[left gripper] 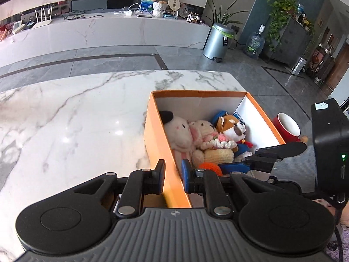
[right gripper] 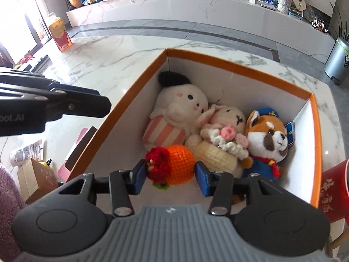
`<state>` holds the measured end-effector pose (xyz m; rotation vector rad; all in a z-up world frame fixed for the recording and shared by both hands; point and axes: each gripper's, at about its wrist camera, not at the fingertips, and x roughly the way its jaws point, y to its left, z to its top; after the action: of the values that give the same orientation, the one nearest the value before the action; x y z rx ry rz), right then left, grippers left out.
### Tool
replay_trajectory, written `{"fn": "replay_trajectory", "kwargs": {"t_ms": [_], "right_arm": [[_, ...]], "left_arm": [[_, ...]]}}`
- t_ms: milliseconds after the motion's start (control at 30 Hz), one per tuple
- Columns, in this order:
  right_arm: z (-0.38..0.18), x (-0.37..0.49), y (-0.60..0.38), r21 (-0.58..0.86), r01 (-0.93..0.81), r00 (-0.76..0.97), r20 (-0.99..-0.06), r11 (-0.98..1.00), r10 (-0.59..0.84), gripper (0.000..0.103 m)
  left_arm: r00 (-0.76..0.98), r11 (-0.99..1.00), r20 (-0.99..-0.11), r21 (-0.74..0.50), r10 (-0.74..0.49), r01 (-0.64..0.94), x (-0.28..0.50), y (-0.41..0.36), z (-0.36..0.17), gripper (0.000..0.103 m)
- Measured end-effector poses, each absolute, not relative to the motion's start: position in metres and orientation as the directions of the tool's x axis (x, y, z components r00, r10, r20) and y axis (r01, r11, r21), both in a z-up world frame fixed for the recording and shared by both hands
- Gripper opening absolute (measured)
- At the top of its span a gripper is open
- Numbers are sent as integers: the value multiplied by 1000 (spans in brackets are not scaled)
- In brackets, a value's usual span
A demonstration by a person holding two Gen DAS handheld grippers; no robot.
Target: Organize objects
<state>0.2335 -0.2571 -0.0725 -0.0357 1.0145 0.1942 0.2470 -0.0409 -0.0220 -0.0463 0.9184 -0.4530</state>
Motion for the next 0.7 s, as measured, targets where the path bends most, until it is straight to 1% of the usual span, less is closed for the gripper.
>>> {"fn": "replay_trajectory", "kwargs": {"t_ms": [133,267,500,700], "right_arm": [[-89,243,-248,5,-190,483,-870,982,98,50],[-99,250,-250,17,-170,441,-893,985,92,50],[-106,257,-251,5,-150,435,-898,989,71,51],[-102,253,-251,-3,-162,436,-897,987,69,53]], "left_arm": [[510,895,-751,-252,-420,368,248,-39,-28,20],[502,888,-748,-259,-433,380,248,-38,-33,20],[494,883,-746,-277,-447,379,246,-36,-36,20],[503,887,-747,-262,-436,379,240,-36,-30,20]]}}
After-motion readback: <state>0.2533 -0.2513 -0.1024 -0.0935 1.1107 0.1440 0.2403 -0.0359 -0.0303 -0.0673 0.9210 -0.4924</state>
